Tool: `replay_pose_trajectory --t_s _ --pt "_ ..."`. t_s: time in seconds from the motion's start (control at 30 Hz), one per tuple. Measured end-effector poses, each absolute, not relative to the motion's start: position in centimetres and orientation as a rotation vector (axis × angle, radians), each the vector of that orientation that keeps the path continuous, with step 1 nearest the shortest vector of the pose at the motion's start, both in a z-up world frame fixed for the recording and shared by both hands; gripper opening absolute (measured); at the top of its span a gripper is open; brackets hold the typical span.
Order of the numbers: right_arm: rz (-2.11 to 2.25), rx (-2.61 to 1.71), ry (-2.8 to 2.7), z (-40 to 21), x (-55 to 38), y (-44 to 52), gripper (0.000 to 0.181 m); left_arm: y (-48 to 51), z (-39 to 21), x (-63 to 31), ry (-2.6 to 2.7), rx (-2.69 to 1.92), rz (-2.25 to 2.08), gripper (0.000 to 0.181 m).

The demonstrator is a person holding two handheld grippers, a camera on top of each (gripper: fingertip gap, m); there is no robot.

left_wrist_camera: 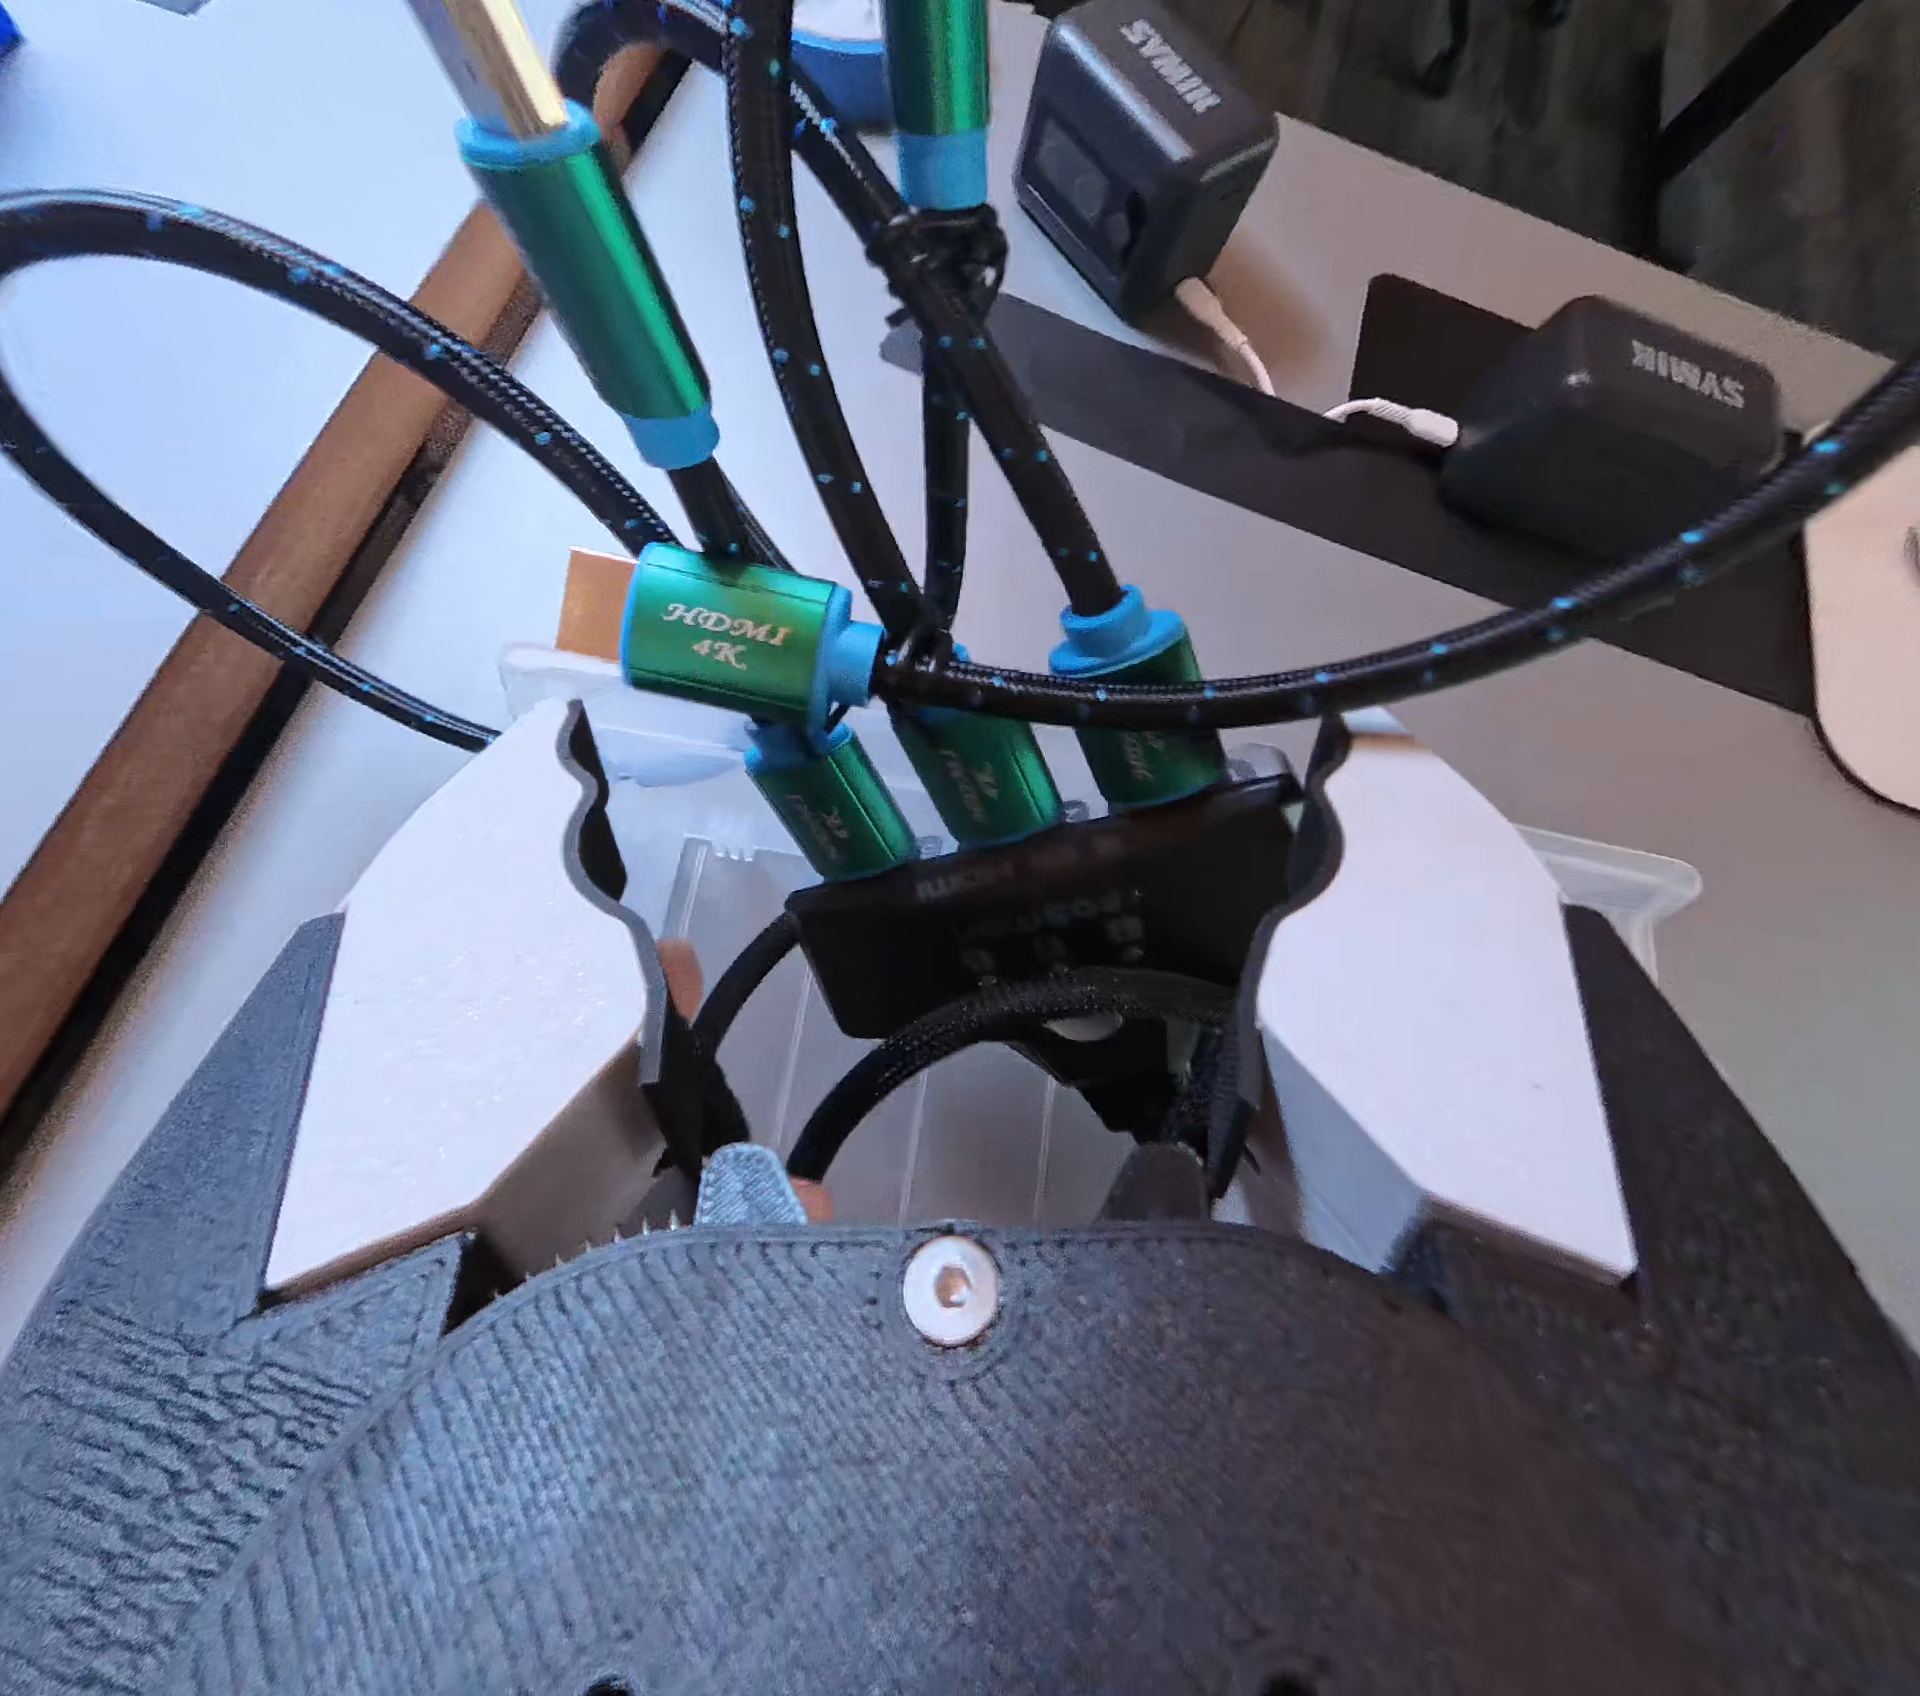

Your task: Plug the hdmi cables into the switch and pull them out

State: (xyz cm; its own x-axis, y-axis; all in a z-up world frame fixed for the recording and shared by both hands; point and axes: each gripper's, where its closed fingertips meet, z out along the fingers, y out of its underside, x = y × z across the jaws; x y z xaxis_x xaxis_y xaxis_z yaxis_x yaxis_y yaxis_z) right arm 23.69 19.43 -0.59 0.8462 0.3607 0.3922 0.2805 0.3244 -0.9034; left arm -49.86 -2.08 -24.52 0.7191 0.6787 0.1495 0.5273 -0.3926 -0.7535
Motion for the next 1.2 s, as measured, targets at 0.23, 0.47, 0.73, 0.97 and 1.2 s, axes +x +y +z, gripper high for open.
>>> replay_pose_trajectory --t_s 0.23,0.47,0.73,0.97,1.2 --pt "0.033 -1.264 -0.668 -0.9 21.8 19.5 0.139 -1.1 -23.4 -49.5 -0.857 -2.011 0.154 0.093" --pt "0.007 -1.274 -0.756 -1.5 19.6 19.6 0.139 -1.9 -22.3 -47.5 -0.740 -1.895 0.074 0.091" --pt "-0.007 -1.269 -0.835 -2.0 17.3 19.4 0.139 -3.1 -16.8 -42.5 -0.398 -1.800 0.160 0.077" --pt "0.069 -1.200 -0.966 -1.9 13.5 17.3 0.136 -4.6 -7.6 -37.3 -0.168 -1.600 0.333 0.076" --pt "0.505 -0.959 -1.165 -0.6 5.8 9.8 0.111 -6.7 2.0 -27.9 0.049 -1.356 0.456 0.076"
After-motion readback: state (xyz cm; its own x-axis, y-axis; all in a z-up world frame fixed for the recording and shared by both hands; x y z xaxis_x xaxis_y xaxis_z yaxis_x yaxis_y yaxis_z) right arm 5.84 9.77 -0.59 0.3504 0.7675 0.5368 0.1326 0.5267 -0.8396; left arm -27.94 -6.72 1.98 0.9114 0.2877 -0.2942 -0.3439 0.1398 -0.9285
